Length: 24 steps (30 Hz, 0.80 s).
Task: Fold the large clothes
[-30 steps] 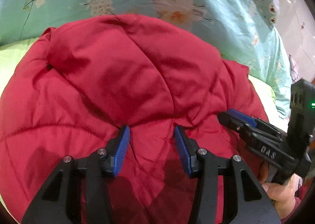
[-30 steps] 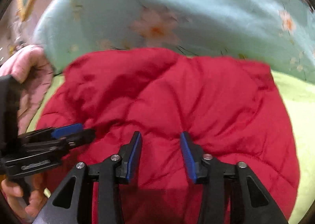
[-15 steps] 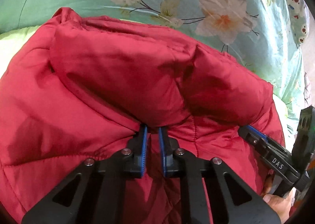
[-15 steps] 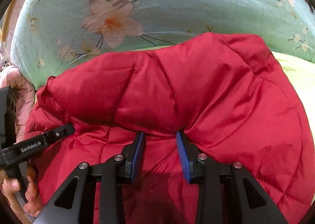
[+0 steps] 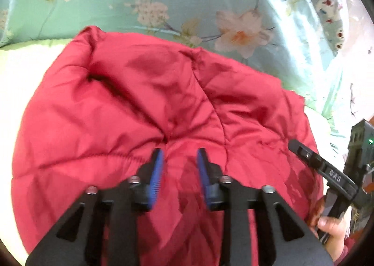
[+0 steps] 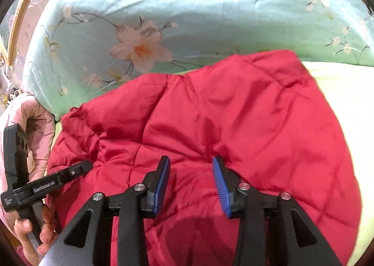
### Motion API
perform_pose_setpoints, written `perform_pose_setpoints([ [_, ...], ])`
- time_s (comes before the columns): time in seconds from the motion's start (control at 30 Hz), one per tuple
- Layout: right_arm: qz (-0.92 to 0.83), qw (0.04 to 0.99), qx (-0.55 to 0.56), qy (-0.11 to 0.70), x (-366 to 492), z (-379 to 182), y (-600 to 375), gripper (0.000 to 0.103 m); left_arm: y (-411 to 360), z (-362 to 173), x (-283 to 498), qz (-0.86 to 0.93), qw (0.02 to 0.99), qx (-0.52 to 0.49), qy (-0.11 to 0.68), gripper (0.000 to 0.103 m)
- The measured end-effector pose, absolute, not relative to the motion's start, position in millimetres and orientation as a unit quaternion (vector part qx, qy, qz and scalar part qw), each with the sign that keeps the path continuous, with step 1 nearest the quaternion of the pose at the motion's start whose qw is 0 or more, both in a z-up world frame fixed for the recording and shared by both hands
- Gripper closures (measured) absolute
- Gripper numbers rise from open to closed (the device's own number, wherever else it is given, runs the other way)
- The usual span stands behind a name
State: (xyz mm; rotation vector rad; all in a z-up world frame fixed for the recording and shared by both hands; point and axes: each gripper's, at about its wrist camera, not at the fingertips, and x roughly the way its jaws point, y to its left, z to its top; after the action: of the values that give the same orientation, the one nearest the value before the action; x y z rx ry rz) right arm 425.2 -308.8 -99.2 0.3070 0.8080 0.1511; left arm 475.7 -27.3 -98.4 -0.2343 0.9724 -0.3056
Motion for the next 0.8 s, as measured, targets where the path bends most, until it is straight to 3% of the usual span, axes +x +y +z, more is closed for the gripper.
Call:
perform_pose_setpoints([
  [0.13, 0.073, 0.908, 0.150, 0.385, 408, -90, -321, 0.054, -17, -83, 448, -0.141, 0.879, -0.110, 0.442, 0.050],
  [0.3, 0.065, 0.911, 0.152, 0.377, 388, -83, -334, 0.046, 9, -81, 438, -0.140, 0.882, -0.109, 0.437, 0.050],
  [0.6, 0.066, 0.917, 0.150, 0.365, 352, -76, -344, 0.046, 17, -83, 419, -0.133, 0.883, -0.107, 0.438, 0.050],
  [0.8, 0.050, 0.925, 0.127, 0.355, 328, -71, -353, 0.040, 32, -84, 409, -0.123, 0.885, -0.103, 0.438, 0.050],
])
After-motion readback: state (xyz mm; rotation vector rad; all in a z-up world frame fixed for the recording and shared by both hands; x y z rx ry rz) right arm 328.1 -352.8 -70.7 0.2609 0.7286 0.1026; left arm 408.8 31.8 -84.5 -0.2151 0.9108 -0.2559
